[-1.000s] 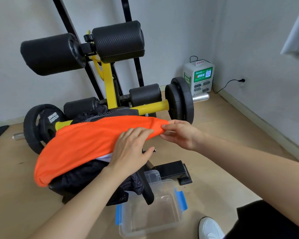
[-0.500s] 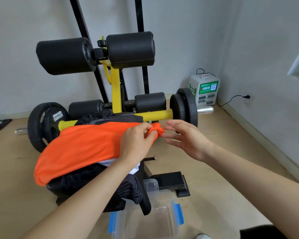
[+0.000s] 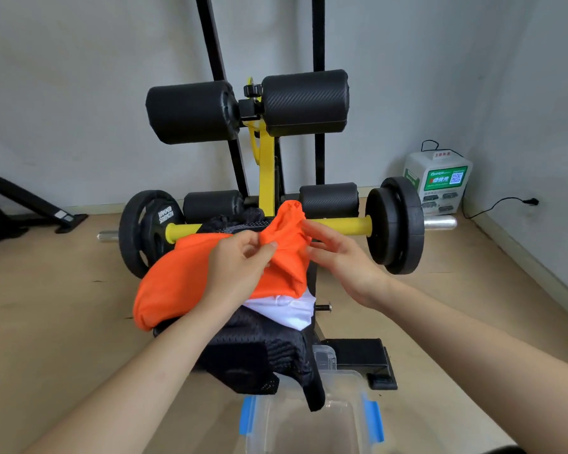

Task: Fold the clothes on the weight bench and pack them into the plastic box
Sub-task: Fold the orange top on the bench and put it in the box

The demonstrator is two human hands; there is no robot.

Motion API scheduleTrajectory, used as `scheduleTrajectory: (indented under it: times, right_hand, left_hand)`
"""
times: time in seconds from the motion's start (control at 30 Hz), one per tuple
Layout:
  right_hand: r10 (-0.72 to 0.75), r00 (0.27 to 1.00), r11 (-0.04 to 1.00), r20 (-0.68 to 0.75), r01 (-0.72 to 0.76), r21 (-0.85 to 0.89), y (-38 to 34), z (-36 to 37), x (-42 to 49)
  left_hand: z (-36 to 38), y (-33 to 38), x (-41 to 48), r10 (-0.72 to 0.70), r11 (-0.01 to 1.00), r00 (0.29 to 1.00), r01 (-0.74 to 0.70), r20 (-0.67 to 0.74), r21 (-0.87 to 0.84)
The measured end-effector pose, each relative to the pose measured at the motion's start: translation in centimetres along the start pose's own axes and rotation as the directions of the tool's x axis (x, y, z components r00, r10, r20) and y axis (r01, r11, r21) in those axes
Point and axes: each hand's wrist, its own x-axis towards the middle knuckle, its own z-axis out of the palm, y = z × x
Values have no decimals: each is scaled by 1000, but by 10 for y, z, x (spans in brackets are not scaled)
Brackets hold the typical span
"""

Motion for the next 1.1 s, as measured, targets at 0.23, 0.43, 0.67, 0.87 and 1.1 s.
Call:
scheduleTrajectory:
  times: [0.23, 0.43, 0.67, 0.87, 1.1]
  right_hand:
    - [-138, 990, 961, -7, 132, -242, 4, 35, 14]
    - [-73, 966, 893, -248, -47, -448, 23, 24, 26]
    - [-53, 991, 884, -120, -9, -467, 21, 33, 29]
    - [-87, 991, 915, -102, 39, -402, 20, 42, 34]
    - [-55, 989, 855, -138, -25, -518, 15, 60, 40]
  left_hand:
    - [-69, -25, -13, -128, 872, 990, 140, -57, 468]
    - [-68, -33, -9, -157, 897, 987, 149, -15, 416]
    - [-46, -32, 0, 12, 954, 996, -37, 85, 298]
    - [-66, -36, 8, 123, 991, 991, -120, -56, 55]
    - [-121, -51, 7, 50, 998, 964, -38, -262, 51]
